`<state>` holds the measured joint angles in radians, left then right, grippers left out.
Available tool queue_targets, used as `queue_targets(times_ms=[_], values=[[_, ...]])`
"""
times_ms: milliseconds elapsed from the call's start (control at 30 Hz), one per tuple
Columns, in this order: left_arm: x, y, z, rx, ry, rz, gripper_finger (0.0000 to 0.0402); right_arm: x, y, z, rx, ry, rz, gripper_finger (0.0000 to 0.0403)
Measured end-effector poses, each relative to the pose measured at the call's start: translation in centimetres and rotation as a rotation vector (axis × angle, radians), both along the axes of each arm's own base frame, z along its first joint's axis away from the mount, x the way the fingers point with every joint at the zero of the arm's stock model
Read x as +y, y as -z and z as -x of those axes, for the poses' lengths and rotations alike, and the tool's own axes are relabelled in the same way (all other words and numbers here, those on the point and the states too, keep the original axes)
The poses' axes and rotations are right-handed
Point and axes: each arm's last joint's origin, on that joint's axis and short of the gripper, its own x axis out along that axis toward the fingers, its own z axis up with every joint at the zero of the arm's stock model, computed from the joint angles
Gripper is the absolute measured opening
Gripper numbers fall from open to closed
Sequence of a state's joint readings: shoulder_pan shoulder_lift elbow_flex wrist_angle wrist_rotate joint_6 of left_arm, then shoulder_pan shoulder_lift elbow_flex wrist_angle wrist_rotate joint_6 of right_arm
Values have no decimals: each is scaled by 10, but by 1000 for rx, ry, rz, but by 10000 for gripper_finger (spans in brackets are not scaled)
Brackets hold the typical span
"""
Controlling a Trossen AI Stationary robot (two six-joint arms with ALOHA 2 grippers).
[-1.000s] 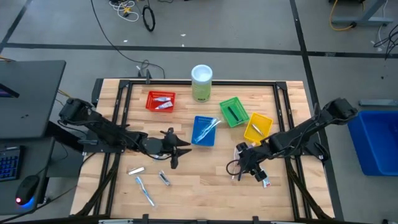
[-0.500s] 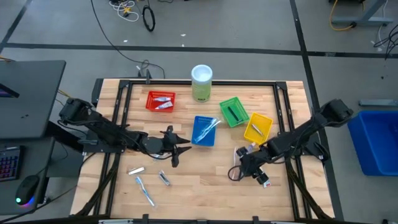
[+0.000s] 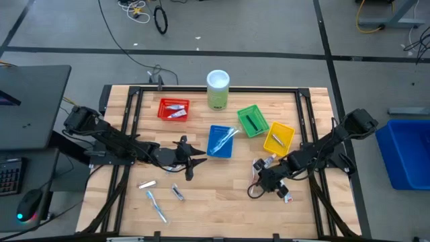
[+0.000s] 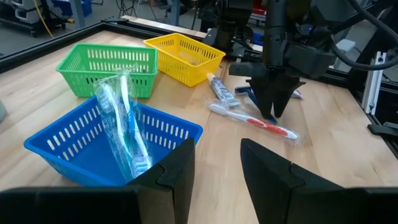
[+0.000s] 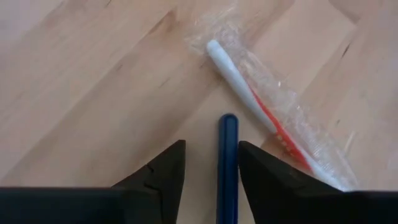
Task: Pick & Place Travel size toiletries
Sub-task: Put the blue razor into the green bin
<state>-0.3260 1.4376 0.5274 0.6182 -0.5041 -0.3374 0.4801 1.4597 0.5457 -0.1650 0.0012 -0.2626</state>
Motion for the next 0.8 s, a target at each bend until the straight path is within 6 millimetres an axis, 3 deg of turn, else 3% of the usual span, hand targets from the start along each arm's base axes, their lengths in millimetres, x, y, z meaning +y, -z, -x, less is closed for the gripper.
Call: queue_targets(times_ms=[300, 633, 800], values=[[0, 0, 0, -1, 0, 3, 136, -2, 2, 2, 62, 96, -15, 132], [0, 0, 0, 0, 0, 0, 136, -1, 1, 1, 59, 125, -47, 30], [0, 0, 0, 0, 0, 0, 136, 2, -9, -7, 10, 169, -73, 31]])
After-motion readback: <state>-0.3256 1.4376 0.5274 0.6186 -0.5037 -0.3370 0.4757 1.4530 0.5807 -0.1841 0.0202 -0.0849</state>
